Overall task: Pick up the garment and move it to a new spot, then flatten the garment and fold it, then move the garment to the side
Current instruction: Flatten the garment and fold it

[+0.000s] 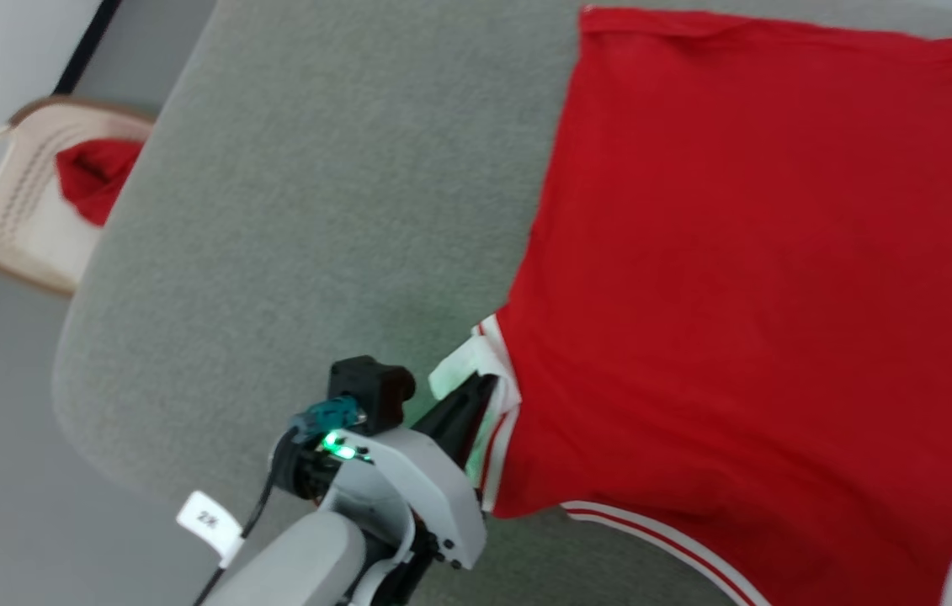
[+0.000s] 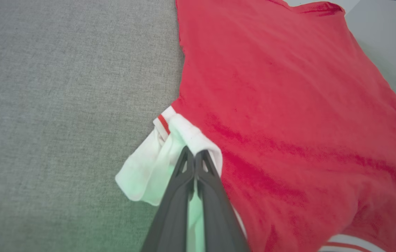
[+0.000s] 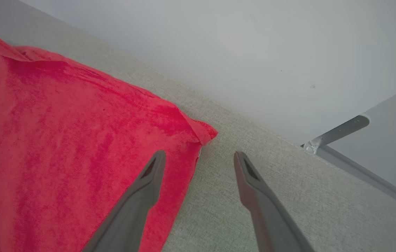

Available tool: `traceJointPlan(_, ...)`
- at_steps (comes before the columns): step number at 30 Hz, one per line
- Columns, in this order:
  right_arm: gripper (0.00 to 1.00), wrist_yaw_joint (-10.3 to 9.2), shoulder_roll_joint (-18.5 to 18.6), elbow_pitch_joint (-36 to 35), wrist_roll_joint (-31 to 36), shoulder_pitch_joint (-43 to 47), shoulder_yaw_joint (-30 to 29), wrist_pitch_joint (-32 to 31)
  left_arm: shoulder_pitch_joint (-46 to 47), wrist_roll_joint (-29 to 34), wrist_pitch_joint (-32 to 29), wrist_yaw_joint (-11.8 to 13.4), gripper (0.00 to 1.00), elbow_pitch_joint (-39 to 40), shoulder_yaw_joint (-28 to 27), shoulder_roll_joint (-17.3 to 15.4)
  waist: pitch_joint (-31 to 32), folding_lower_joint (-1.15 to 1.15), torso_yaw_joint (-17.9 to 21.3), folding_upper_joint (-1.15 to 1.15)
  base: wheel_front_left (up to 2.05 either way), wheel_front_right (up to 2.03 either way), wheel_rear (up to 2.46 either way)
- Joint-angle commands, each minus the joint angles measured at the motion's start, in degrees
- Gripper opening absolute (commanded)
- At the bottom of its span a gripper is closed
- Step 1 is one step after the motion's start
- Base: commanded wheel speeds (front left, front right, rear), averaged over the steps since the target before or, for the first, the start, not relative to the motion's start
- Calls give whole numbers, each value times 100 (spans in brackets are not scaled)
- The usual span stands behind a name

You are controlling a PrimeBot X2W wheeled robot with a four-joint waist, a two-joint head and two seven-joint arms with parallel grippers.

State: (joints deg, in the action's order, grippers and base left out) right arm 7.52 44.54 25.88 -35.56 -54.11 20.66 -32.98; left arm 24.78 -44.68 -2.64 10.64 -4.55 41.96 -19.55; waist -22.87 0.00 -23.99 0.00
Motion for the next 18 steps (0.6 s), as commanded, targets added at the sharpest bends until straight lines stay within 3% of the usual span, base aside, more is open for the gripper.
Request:
traceJointPlan(1,100,-6,31,132,-61,-115,59,-77,70,45,28,-45,0,-35,21,54,-306,0,-332,0,0,0,0)
traceJointPlan(12,100,-6,-240,1790,-171,-1000,313,-1469,272,-15,195,-327,0,-413,213,442,-652,0,-718,0,0,0,0)
traceJointPlan(18,100,-4,-427,2243,14,-1072,571,-2139,309,-74,281,-403,0,-598,244,552,-723,0,-793,0,0,0,0)
